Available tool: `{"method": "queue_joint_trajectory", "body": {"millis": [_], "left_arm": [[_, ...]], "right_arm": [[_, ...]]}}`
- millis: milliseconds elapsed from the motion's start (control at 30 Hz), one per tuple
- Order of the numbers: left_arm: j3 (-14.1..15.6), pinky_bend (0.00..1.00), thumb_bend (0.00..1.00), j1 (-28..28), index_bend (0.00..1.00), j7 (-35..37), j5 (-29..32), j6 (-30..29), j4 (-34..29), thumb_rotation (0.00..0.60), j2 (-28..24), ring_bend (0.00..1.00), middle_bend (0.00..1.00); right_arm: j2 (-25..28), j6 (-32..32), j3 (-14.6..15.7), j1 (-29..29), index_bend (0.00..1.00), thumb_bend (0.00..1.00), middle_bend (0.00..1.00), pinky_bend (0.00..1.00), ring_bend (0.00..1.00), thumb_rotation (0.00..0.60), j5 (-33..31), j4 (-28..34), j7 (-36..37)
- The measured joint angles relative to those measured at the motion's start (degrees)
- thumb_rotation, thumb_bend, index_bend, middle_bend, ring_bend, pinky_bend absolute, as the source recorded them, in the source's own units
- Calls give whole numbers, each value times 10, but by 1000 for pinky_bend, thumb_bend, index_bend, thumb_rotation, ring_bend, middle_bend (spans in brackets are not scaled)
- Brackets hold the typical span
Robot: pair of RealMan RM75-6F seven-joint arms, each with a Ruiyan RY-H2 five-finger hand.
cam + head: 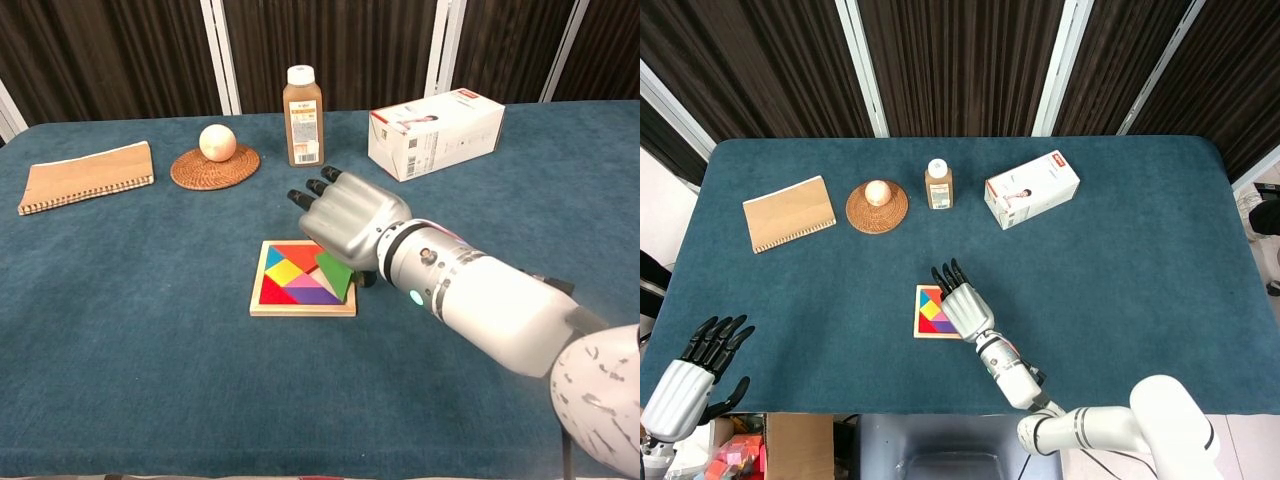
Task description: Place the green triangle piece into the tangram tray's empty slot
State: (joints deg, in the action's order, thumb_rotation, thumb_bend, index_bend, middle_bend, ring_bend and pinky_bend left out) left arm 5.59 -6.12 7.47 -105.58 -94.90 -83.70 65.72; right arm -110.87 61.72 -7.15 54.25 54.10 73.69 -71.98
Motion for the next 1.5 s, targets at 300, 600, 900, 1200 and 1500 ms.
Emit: {"method": "queue_joint_trajectory", "body": {"millis": [300,600,900,1200,1500], "left_arm": [[0,16,452,0,0,2,-1,-2,1,600,0,0,0],[0,16,452,1,0,2,-1,-3,1,600,0,0,0],[-1,16,452,1,0,4,0,-4,1,600,0,0,0],[0,17,452,1,0,6,0,-5,2,600,-1,0,0],[-1,17,452,1,0,8,-1,-7,1,600,-2,0,0]], "right_arm": [[-4,2,2,0,680,435,56,0,0,600,1,1,-2],[-5,3,2,0,585,434,56,0,0,600,-1,3,-6],[-4,6,2,1,521,434,56,0,0,600,-5,6,-13],[-4,6,2,1,483,435,55,0,0,600,-7,7,-15],[5,8,5,1,447,435,55,0,0,600,-1,19,-12]]}}
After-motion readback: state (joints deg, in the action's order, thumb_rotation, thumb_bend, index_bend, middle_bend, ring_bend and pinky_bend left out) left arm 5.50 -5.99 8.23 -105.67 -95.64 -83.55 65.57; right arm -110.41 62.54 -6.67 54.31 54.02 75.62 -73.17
